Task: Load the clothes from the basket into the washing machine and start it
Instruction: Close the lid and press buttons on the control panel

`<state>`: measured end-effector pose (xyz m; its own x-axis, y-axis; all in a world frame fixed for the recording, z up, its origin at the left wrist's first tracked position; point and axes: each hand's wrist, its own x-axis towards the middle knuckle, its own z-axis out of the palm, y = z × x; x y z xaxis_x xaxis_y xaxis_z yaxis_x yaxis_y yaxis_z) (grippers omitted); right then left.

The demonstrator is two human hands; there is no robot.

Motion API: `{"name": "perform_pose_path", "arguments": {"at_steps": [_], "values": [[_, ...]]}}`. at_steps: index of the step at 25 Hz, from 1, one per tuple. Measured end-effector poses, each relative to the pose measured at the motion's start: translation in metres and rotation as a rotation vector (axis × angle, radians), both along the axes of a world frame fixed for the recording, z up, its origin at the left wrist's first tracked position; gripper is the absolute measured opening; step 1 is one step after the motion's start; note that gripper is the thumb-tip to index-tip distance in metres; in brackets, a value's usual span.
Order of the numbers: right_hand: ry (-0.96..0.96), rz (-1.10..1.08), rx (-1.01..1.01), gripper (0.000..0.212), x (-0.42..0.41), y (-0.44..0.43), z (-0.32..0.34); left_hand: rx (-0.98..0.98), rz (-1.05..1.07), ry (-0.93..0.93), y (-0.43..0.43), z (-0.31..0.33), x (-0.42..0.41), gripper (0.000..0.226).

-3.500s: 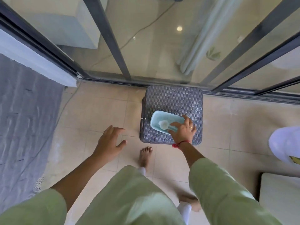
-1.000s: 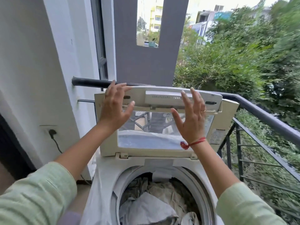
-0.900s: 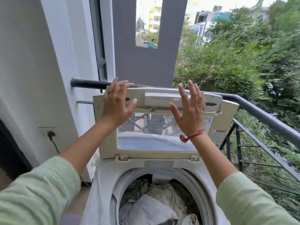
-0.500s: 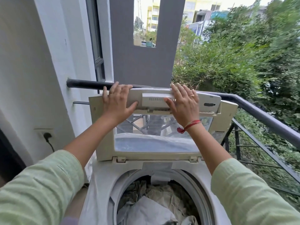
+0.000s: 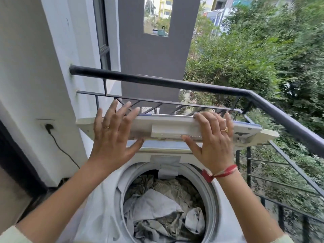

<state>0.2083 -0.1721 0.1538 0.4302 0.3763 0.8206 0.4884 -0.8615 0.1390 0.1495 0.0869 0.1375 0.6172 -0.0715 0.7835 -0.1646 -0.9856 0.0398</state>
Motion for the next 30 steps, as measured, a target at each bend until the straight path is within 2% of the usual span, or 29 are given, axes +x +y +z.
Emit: {"name": "perform_pose_path", "arguments": {"at_steps": [3, 7, 13, 17, 22, 30], "values": [[0.077, 0.104, -0.137, 0.065, -0.042, -0.022, -0.007, 0.092, 0.018, -0.044, -0.008, -0.036, -0.041, 0.070], [0.263, 0.115, -0.247, 0.057, -0.082, -0.033, -0.029, 0.175, 0.007, -0.005, -0.012, -0.082, -0.084, 0.071], [0.656, 0.106, -0.210, 0.049, -0.122, -0.031, -0.082, 0.208, -0.066, 0.205, -0.018, -0.143, -0.139, 0.078], [0.869, 0.123, -0.166, 0.061, -0.142, -0.035, -0.113, 0.214, -0.086, 0.404, -0.021, -0.177, -0.164, 0.079], [0.928, 0.102, -0.176, 0.064, -0.151, -0.040, -0.144, 0.202, -0.059, 0.642, -0.026, -0.195, -0.175, 0.086], [0.926, 0.099, -0.090, 0.060, -0.155, -0.042, -0.168, 0.178, -0.032, 0.852, -0.033, -0.183, -0.170, 0.087]]}}
